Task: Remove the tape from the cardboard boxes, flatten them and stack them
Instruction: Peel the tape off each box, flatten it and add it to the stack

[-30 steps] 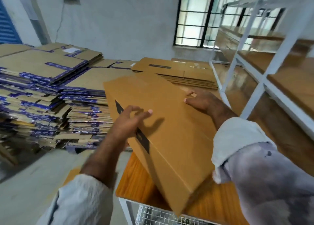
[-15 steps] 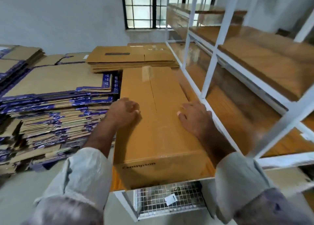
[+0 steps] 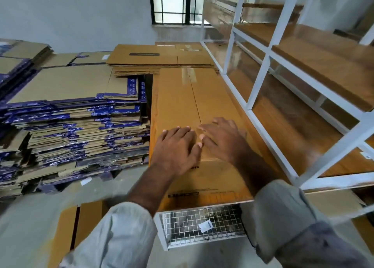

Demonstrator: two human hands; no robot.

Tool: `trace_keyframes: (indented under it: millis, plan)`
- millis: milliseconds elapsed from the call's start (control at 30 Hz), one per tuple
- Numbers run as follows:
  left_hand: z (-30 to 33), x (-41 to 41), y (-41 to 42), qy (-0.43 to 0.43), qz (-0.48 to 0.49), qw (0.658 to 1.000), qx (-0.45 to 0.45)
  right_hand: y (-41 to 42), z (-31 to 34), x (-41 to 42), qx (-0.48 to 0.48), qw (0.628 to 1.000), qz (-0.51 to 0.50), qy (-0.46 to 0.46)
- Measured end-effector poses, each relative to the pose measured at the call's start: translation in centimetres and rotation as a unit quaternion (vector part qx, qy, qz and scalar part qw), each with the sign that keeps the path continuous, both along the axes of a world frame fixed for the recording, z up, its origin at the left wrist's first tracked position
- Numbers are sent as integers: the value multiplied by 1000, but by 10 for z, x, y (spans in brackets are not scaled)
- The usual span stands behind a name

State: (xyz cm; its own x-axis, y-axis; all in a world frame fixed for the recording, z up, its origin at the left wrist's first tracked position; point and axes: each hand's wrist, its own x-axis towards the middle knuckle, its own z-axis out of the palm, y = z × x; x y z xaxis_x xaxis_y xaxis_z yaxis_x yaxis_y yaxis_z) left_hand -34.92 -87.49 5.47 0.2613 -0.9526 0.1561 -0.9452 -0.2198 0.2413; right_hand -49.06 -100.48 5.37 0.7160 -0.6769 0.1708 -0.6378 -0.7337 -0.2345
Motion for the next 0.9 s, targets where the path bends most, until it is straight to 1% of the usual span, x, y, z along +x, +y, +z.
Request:
trace_keyframes:
  millis: [67,167,233,367,567,800,900]
  plan:
    - [2,7,-11,-6,1,1000,9,-6,2,10,-2,1000,-16,20]
    - [3,8,-20,-23,8,1000,9,-7,0,16,-24,999,-35,20]
    - [1,8,-20,-30,6,999,10,-7,-3,16,-41,998,-39,25]
    - [-2,12,-17,-28,-4,1000,9,-7,-5,19,-40,998,-42,33]
    - [2,14,-17,-13,-14,1000,19,-5,4,21,-56,998,-11,-6]
    - [2,12,-21,-2,-7,1000,16,-7,5,24,-37,998,22,-56]
    - [4,12,-20,5,-5,1000,16,-10,4,21,-9,997,24,-67]
